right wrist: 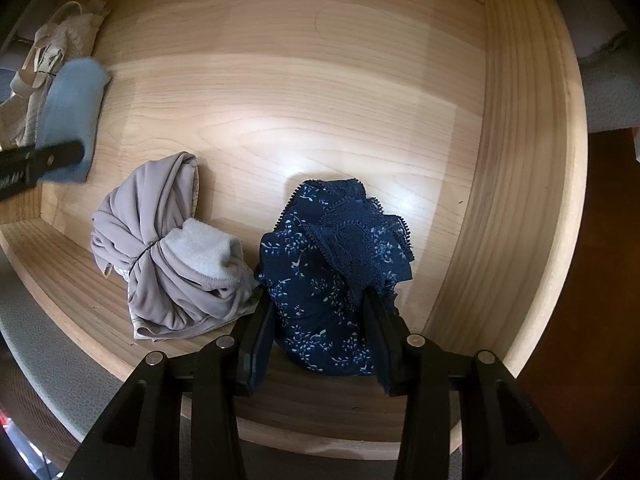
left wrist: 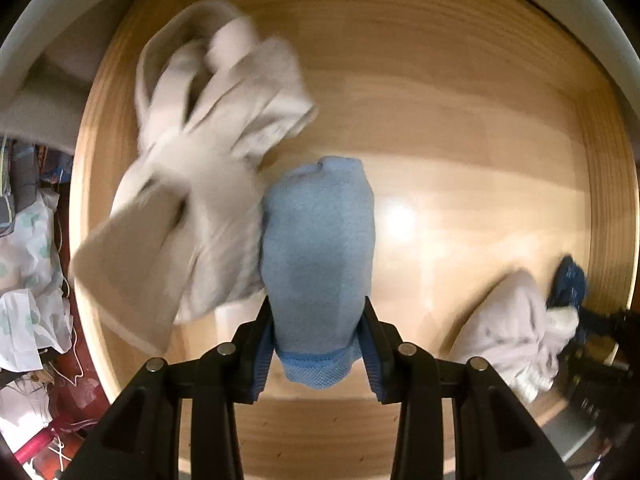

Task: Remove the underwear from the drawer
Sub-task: 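Lift the light-blue sock with the left tool and release it into the white box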

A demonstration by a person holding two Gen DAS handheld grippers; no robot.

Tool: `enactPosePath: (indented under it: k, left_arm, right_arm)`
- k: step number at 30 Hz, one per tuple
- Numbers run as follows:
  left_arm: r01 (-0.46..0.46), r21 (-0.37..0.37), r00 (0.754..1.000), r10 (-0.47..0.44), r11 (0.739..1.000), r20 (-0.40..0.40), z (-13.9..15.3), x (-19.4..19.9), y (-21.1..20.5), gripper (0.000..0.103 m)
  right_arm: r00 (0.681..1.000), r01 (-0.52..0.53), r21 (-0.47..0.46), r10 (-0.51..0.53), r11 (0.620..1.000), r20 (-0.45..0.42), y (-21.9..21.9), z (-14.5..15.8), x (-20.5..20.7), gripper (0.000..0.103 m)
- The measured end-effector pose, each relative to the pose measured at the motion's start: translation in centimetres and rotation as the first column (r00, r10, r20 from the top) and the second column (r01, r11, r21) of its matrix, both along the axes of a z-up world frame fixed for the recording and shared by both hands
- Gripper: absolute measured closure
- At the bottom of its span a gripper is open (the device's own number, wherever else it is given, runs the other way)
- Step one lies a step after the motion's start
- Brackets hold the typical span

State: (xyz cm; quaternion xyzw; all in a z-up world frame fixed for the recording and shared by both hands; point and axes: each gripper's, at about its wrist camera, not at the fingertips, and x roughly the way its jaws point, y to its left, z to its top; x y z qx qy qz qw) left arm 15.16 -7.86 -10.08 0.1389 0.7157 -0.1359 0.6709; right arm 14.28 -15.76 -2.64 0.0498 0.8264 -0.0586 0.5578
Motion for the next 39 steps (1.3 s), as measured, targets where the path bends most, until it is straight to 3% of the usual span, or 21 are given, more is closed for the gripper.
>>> enactPosePath:
  k: [11,14,21,32,39]
  left_arm:
    - [0.067,-0.020,0.998,-0.067,0.998,0.000,1.0,-3.2,1.9,0.068]
    - [0.075,-0.054,0.997,-0.075,0.996,-0.003,1.5,-3.6,1.1,0.068]
    - [0.096,-0.061,0.995,-0.094,0.993,0.038,3.4,-4.5,3.8,0.069]
    - [0.115,-0.102,0.991,-0.108,0.988,0.073,9.1,-5.7,5.1,0.069]
    - [0.136,-0.126,0.989,-0.127,0.983,0.075,10.9,-6.8,5.3,0.069]
  right_arm:
    - [1.000,0.000,0.002,0.000,1.000,0.001,-0.1,0.0,0.3,0.063]
    - [1.000,0.001,0.004,-0.001,1.000,0.002,0.0,-0.1,0.3,0.063]
    - [1.000,0.007,0.008,-0.007,1.000,0.006,0.0,0.0,0.5,0.063]
    - [1.000,0.008,0.011,-0.008,1.000,0.007,0.1,-0.1,0.4,0.063]
    - [1.000,0.007,0.011,-0.008,1.000,0.007,0.0,0.0,0.3,0.063]
